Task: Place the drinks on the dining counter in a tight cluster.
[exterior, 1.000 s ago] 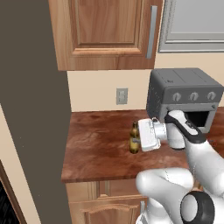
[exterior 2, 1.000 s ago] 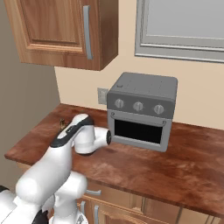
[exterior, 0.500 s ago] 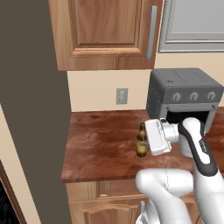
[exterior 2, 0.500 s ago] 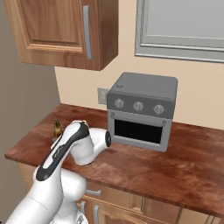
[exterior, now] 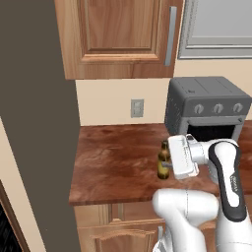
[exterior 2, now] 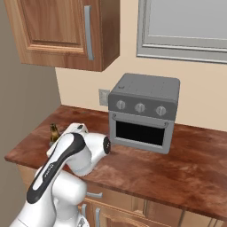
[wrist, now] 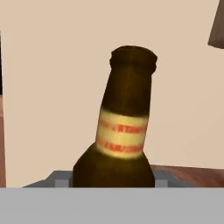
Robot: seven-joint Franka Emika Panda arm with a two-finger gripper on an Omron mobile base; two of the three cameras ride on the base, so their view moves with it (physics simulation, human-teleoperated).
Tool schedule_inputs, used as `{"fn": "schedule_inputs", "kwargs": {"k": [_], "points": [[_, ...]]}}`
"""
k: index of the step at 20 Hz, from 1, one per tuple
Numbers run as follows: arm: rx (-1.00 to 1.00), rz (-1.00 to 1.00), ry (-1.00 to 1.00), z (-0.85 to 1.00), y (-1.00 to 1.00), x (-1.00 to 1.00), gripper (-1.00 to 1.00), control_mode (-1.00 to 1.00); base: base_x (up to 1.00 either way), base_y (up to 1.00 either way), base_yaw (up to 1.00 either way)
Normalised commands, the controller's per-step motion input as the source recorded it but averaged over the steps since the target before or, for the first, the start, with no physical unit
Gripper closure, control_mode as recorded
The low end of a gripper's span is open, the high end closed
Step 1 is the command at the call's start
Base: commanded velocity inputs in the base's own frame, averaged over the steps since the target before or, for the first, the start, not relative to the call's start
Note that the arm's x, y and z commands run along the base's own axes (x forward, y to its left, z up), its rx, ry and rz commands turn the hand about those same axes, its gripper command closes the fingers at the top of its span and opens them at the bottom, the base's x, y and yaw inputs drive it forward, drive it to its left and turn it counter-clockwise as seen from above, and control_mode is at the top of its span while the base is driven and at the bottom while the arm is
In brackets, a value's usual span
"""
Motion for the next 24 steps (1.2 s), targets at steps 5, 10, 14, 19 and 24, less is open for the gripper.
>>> {"fn": "schedule_inputs", "kwargs": {"k": [5, 10, 14, 19, 24], "points": [[0.00, 0.00, 0.00, 0.00, 0.00, 0.00, 1.00, 1.00, -0.36, -0.02, -0.02], [0.00, 0.00, 0.00, 0.00, 0.00, 0.00, 1.00, 1.00, -0.42, -0.06, -0.47], [0.00, 0.00, 0.00, 0.00, 0.00, 0.00, 1.00, 1.00, -0.08, 0.00, -0.86], [0.00, 0.00, 0.00, 0.00, 0.00, 0.00, 1.00, 1.00, 0.00, 0.08, -0.93], [0.00, 0.00, 0.00, 0.00, 0.00, 0.00, 1.00, 1.00, 0.00, 0.11, -0.91]]}}
